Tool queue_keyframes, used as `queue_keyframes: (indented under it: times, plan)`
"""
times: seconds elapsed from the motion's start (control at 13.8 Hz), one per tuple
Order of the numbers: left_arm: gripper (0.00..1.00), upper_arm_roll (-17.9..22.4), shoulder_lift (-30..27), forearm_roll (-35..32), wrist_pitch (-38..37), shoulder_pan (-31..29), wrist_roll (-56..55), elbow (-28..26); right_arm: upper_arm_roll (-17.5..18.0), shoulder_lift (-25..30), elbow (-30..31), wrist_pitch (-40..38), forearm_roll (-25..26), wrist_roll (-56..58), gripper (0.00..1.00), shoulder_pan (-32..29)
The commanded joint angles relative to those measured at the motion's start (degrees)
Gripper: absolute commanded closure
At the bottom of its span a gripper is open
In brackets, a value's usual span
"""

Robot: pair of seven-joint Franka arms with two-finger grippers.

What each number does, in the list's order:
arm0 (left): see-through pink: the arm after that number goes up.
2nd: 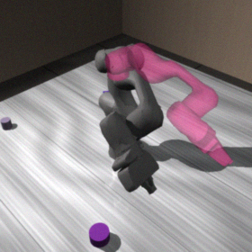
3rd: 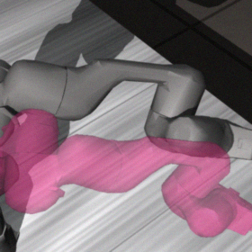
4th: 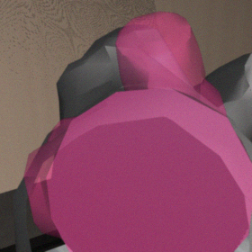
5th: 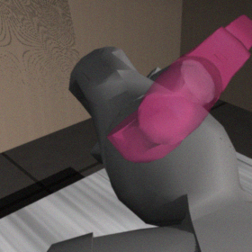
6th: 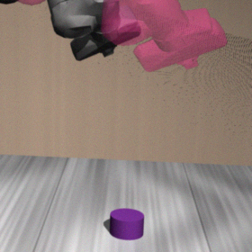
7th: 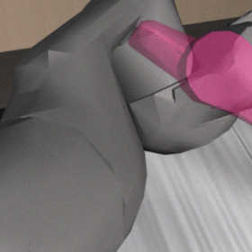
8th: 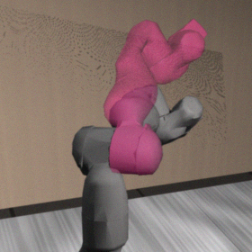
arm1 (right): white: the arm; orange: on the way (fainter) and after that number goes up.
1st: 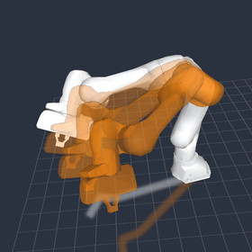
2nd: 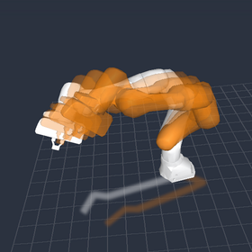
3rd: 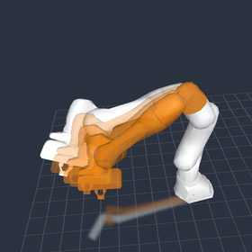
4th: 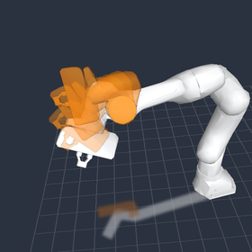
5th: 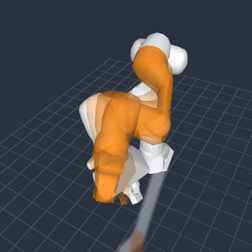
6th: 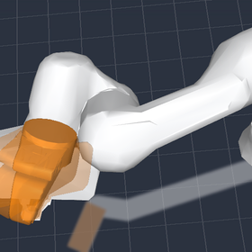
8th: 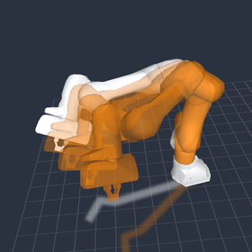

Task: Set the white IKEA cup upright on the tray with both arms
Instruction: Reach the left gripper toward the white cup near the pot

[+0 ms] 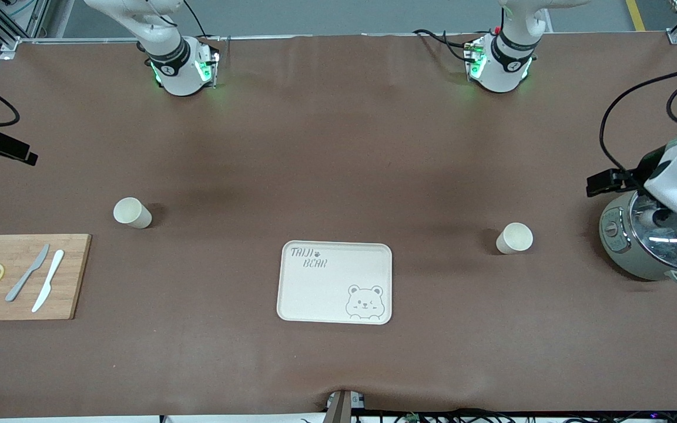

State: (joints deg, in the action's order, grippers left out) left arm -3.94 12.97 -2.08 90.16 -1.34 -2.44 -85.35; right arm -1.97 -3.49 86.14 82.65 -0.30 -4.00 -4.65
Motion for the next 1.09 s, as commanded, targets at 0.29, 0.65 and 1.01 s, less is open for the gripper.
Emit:
queue_keyframes:
  times: [0.29, 0.65, 1.01]
  plan:
    - [0.0, -0.45, 0.38, -0.38, 16.34, 0.28, -3.34, -15.09, 0.65, -3.28, -1.15, 3.91, 0.3, 0.13, 0.0, -1.24]
    - [0.0, -0.63, 3.11, -0.47, 28.29, 1.16, -4.06, -22.91, 0.56, -7.23, -1.06, 4.54, 0.21, 0.31, 0.0, -1.15]
    - [0.1, -0.54, 6.27, -0.47, 35.51, 1.52, -7.22, -25.83, 0.56, -14.43, -0.44, 3.84, 0.12, 0.22, 0.0, -1.32]
